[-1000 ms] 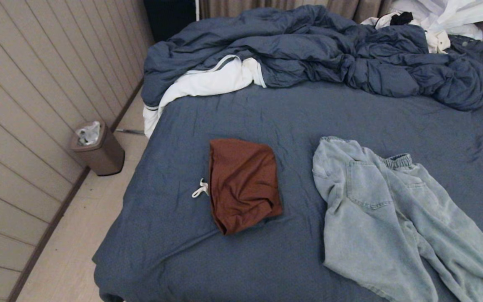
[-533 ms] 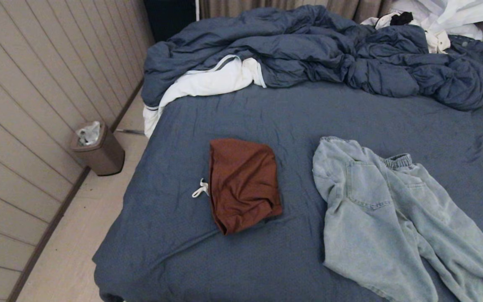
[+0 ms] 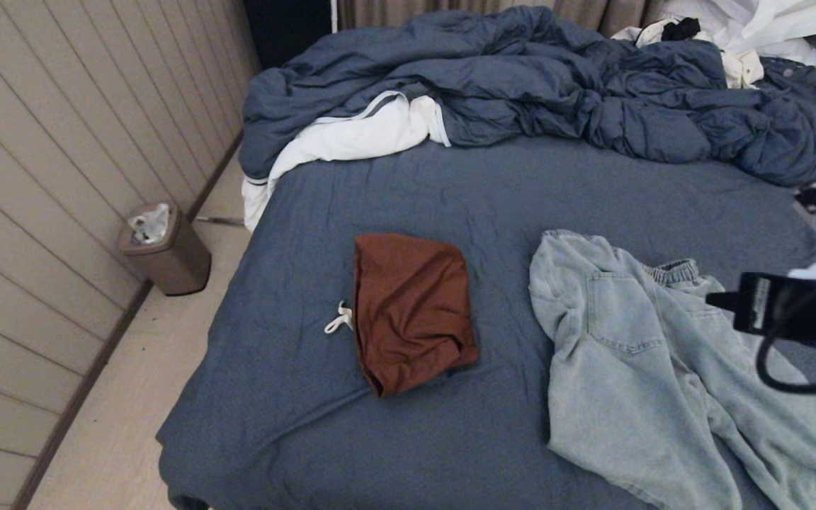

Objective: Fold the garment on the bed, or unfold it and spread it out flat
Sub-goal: Fold the blue shorts

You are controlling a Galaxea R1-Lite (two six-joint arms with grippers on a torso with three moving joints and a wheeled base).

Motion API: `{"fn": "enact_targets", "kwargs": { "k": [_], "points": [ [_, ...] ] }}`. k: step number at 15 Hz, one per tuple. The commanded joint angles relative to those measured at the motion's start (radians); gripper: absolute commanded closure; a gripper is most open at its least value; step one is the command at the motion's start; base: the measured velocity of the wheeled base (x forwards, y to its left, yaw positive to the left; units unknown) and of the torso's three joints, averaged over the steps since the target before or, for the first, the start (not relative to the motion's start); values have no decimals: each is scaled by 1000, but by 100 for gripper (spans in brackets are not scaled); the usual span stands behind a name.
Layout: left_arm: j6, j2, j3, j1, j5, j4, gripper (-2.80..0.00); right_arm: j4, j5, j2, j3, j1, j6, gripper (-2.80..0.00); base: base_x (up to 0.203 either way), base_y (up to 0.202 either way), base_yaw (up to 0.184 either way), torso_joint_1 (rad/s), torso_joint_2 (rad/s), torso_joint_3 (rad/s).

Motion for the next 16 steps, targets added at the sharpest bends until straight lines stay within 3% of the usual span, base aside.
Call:
{"fn": "enact_targets", "kwargs": {
  "k": [1,5,9,16],
  "points": [
    [-1,2,0,0,1,0,-280,-5,-32,283,-170,5,5,0,0,0,0,0,0,0],
    [-1,2,0,0,1,0,-280,-11,-119,475,-397,65,9,0,0,0,0,0,0,0],
    [-1,2,0,0,1,0,-280,-16,-292,617,-514,142,5,0,0,0,0,0,0,0],
    [-1,2,0,0,1,0,-280,-279,-313,692,-513,137,8,0,0,0,0,0,0,0]
  ]
}}
